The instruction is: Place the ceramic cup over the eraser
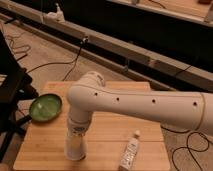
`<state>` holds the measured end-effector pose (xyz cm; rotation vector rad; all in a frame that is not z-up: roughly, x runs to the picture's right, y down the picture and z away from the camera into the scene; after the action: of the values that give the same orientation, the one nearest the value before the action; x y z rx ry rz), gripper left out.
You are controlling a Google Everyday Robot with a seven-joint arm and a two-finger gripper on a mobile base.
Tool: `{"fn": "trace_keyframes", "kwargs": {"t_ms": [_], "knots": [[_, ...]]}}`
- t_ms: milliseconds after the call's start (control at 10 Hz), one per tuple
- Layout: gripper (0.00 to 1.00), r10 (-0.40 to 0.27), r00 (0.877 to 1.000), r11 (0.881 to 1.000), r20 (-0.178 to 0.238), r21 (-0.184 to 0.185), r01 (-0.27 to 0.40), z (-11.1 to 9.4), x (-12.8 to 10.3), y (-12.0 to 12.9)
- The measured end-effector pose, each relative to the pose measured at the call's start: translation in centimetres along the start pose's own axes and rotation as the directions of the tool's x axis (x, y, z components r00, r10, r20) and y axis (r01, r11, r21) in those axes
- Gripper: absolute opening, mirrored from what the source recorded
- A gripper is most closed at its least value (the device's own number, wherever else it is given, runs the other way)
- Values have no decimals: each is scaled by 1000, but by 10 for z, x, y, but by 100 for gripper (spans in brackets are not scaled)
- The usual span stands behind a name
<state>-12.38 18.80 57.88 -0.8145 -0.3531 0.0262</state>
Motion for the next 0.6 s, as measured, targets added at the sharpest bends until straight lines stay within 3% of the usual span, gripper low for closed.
{"fn": "trace_keyframes", "kwargs": {"t_ms": [200,300,600], "knots": [[36,21,1000,1000,-11,-6,-21,8,7,-8],[41,24,1000,1000,-13,-9,-24,10,8,-8],[42,25,1000,1000,-13,-9,-26,9,8,-8]]}}
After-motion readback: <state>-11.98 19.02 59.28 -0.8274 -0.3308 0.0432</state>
